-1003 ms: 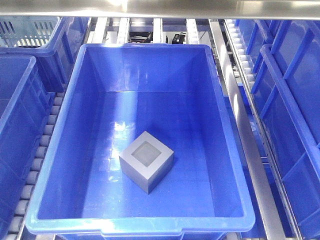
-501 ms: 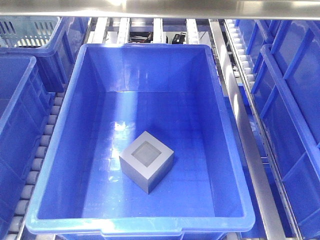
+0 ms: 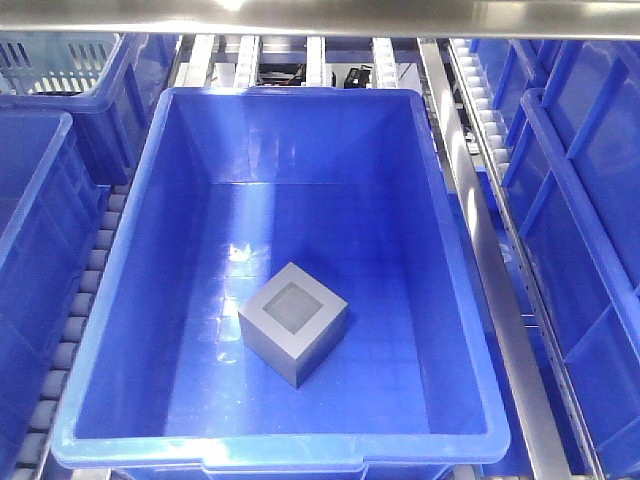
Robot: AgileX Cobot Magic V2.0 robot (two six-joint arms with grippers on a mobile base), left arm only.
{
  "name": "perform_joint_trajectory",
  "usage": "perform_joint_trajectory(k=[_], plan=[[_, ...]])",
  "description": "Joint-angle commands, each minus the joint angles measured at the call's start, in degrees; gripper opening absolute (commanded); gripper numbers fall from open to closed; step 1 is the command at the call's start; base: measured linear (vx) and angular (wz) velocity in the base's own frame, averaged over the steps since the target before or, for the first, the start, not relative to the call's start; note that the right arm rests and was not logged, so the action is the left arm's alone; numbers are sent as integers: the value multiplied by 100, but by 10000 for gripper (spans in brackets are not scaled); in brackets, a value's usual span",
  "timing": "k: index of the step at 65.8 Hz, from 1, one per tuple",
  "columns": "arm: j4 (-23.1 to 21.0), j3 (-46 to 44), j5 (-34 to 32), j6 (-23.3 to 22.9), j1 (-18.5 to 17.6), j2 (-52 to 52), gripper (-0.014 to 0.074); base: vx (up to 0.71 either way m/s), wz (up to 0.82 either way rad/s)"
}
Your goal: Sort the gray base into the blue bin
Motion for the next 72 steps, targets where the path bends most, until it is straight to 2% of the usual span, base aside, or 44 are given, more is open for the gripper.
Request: perform_joint_trajectory(k=[1,13,72], plan=[[-1,177,-384,-46,-33,-100,-6,0,0],[-7,183,-384,-41,-246,-100,-6,0,0],[-7,169,-380,-37,-246,-100,-6,0,0]])
